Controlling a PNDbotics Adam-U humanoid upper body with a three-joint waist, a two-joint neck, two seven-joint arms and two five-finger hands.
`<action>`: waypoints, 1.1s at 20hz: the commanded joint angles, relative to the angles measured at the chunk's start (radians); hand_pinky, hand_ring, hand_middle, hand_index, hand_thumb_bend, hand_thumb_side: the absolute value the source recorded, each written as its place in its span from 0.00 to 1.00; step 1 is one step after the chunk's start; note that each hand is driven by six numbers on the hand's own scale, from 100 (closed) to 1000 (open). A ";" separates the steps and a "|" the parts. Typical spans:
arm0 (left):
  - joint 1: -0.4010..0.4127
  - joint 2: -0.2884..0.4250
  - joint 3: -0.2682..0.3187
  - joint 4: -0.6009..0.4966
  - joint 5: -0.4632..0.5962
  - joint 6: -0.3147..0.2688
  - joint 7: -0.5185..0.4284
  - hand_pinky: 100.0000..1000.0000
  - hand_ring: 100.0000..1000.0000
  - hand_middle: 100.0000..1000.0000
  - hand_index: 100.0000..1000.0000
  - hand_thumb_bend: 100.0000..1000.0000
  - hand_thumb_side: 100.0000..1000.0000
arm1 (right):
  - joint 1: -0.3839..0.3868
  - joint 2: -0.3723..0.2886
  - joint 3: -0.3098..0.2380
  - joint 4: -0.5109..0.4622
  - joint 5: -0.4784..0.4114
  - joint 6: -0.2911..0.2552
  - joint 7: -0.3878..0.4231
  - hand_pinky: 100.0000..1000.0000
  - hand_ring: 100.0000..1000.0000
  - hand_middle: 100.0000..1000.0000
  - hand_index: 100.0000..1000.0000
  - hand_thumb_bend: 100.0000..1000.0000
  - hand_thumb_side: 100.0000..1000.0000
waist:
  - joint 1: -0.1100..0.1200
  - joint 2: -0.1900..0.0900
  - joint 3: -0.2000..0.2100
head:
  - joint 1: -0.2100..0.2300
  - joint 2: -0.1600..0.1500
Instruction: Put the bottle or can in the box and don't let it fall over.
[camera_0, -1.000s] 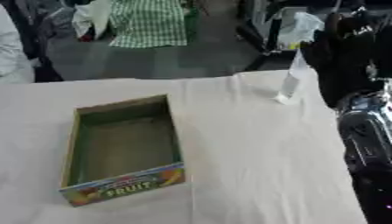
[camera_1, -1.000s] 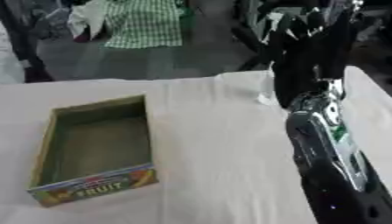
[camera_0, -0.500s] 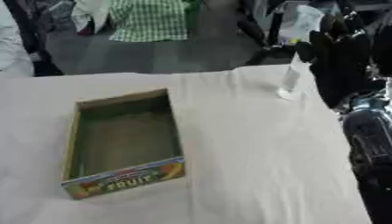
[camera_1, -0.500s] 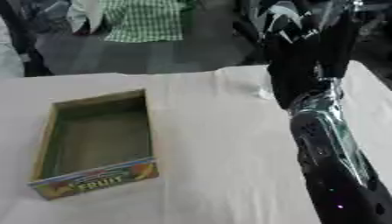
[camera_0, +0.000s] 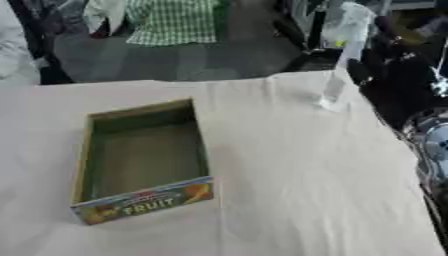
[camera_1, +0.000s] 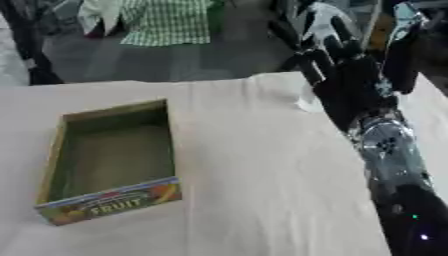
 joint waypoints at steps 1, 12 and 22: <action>-0.015 0.022 0.002 -0.019 0.000 0.002 -0.001 0.80 0.81 0.76 0.80 0.85 0.58 | -0.006 -0.017 -0.011 0.010 -0.036 0.014 -0.006 0.03 0.03 0.21 1.00 0.14 0.87 | 0.002 -0.009 0.000 | 0.000 -0.020; -0.015 0.018 0.000 -0.019 0.001 0.003 -0.007 0.80 0.83 0.76 0.80 0.84 0.58 | -0.017 0.014 -0.011 0.077 -0.056 0.033 -0.008 0.01 0.02 0.20 1.00 0.16 0.87 | 0.008 -0.003 0.003 | -0.006 -0.032; -0.015 0.013 -0.001 -0.019 0.001 0.003 -0.012 0.80 0.83 0.76 0.80 0.83 0.58 | -0.038 0.037 -0.016 0.117 -0.049 0.030 0.005 0.00 0.02 0.20 1.00 0.16 0.87 | 0.008 0.002 0.007 | -0.008 -0.039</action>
